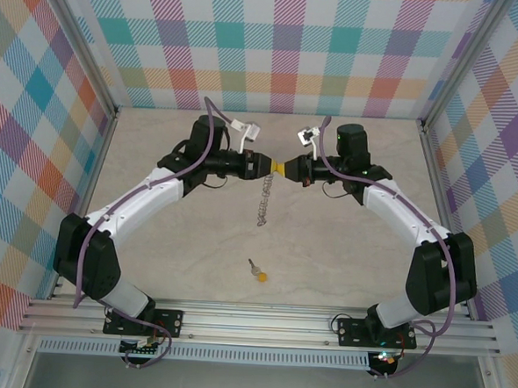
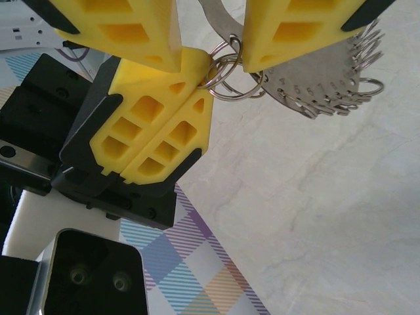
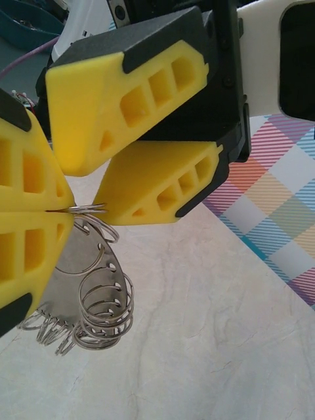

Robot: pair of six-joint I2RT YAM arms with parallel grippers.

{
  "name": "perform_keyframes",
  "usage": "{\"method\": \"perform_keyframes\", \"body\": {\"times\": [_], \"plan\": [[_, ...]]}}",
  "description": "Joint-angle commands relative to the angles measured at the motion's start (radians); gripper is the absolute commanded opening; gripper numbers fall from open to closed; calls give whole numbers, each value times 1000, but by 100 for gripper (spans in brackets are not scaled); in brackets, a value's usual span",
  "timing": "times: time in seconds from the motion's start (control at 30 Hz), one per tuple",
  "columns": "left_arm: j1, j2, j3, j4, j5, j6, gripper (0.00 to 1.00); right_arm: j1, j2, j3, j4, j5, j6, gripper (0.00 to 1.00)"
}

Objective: Put the keys on the keyring

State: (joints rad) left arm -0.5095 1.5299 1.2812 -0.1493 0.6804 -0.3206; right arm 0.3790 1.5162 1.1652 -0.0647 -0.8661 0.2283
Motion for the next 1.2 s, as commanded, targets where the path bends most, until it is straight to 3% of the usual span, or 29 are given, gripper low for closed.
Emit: {"method": "perform_keyframes", "body": {"times": [0.0,0.17,0.33,0.83,1.07,1.17], "plan": [[-15,11,-2,36,22,14,29,-6,9,22,50,-41,6,0],[-18,15,-1,46,11,11,25,-6,13,22,51,-43,8,0],[-17,-16,-25,72,-58,14,27,-12,14,17,53,-41,6,0],[-34,16,-11,134,58,-12,14,-16,30,20,83,-57,32,0],[-49,16,-5,147,65,-16,14,-16,39,22,87,-60,42,0],[-52,16,-7,157,62,-23,20,-16,43,18,91,-58,45,0]]}}
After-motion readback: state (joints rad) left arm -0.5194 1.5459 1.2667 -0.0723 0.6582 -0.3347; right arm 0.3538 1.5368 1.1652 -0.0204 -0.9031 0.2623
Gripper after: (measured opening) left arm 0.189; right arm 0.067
